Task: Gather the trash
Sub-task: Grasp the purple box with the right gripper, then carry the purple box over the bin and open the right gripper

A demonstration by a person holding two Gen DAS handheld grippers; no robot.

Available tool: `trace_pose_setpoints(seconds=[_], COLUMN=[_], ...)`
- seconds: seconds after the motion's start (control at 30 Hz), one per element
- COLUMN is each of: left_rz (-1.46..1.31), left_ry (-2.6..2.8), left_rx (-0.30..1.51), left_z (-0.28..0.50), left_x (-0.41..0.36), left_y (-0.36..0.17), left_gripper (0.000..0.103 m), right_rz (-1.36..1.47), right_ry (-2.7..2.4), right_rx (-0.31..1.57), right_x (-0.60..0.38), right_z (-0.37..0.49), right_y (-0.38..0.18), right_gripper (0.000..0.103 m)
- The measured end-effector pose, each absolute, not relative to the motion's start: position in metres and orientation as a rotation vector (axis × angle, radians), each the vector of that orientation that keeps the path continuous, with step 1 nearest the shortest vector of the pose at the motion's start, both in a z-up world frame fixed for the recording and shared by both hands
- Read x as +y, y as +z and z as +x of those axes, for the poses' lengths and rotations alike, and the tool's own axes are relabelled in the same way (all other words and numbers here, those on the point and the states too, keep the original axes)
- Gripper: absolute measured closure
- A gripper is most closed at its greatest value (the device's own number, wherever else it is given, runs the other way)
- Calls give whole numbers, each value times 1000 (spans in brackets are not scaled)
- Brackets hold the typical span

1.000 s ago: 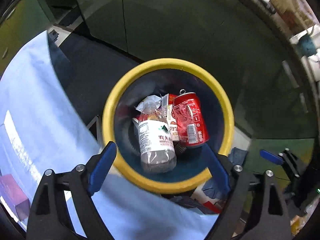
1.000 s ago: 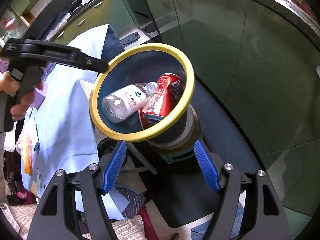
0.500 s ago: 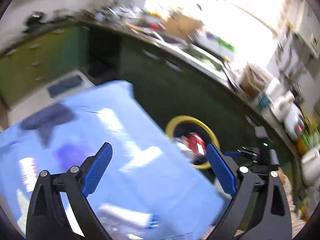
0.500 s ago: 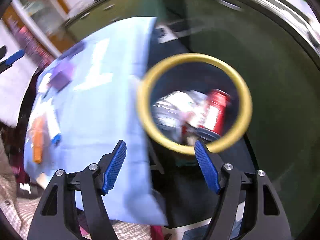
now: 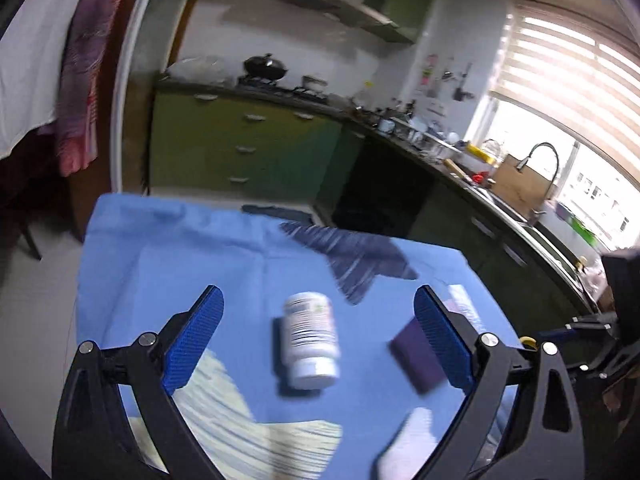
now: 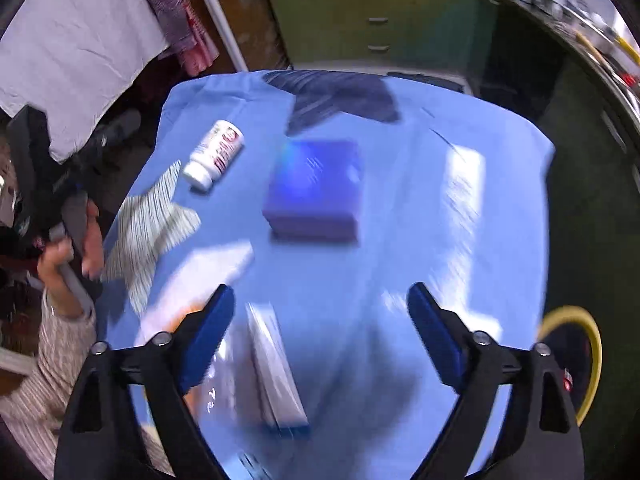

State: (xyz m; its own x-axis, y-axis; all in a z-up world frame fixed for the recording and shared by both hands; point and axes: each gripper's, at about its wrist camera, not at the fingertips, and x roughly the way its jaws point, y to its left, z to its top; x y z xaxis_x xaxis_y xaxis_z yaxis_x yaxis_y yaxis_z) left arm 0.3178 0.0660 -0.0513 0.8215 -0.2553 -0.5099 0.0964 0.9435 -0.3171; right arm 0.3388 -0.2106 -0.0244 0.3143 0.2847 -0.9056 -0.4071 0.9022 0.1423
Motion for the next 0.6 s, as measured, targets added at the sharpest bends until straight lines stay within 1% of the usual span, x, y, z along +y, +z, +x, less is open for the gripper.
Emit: trace_pose_setpoints(seconds=[0.1, 0.33, 0.37, 0.4, 0.43, 0.6], left_rz=[-333, -376, -378, -378, -375, -372], left_ry=[-168, -154, -154, -159, -161, -169], left_rx=[550, 560, 563, 569, 574, 594], left_z=[312, 308, 310, 311, 311, 313], left_x=[71, 92, 93, 92, 91, 89], left_y=[-52, -61, -63, -64, -64, -71], left_gripper=[12, 11, 11, 11, 11, 11], right_rz=[-193, -226, -223, -215, -196, -173], right_ry=[402, 288, 281, 275, 271, 290], right_rx=[1206, 1321, 1326, 1332, 1340, 1329], right_x=[-181, -164, -163, -163, -165, -172], right_z=[370, 418, 420, 422, 423, 419], right_y=[-42, -87, -91, -95, -97, -92], right_gripper=[7, 8, 9, 19, 27, 28])
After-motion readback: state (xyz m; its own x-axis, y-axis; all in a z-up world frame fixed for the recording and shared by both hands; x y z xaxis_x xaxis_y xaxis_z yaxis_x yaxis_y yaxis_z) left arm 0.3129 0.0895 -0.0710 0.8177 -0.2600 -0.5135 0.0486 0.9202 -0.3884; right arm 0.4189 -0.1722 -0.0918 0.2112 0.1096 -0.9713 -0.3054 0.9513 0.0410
